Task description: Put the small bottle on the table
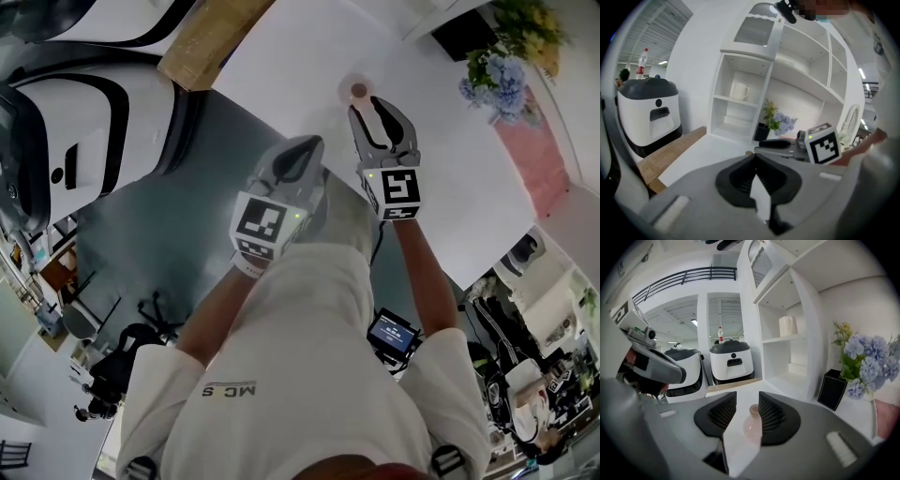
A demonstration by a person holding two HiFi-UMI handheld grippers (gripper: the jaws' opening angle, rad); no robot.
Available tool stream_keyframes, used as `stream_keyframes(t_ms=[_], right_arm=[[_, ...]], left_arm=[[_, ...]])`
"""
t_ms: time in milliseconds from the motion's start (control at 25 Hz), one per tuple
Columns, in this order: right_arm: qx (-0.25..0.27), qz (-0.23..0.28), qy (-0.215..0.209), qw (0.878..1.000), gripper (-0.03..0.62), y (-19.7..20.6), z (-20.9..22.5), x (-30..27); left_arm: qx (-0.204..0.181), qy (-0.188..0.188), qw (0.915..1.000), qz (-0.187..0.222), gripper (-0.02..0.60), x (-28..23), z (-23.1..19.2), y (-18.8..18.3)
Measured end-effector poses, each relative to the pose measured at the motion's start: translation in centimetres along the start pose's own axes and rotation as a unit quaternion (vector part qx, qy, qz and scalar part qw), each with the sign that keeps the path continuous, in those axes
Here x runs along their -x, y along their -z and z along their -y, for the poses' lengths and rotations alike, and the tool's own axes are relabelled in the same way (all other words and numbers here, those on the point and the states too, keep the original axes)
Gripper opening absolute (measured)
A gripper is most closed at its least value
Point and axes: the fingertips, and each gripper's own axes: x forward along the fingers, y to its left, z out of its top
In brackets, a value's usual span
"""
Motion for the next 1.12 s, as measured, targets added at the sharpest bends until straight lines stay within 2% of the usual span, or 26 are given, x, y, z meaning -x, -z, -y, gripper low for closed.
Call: stream_keyframes(t_ms=[240, 760, 1120], right_arm=[[0.001, 0.017, -0.002, 1.0, 0.137, -3.5, -1.7, 3.3], [-0.011, 0.031, 0.024, 0.999, 0.106, -10.5, -4.3, 11.8], [-0.016, 0.047, 0.044, 0.998, 0.075, -13.0, -5.7, 17.5]], left_arm=[[0.004, 0.003, 0.9999, 0.015, 0.002, 2.3, 0.6, -1.7], [-0.005, 0.01, 0.9958, 0.091, 0.002, 8.5, 1.9, -7.7], [-0.007, 0.031, 0.9924, 0.119, 0.002, 12.0, 3.8, -9.3]])
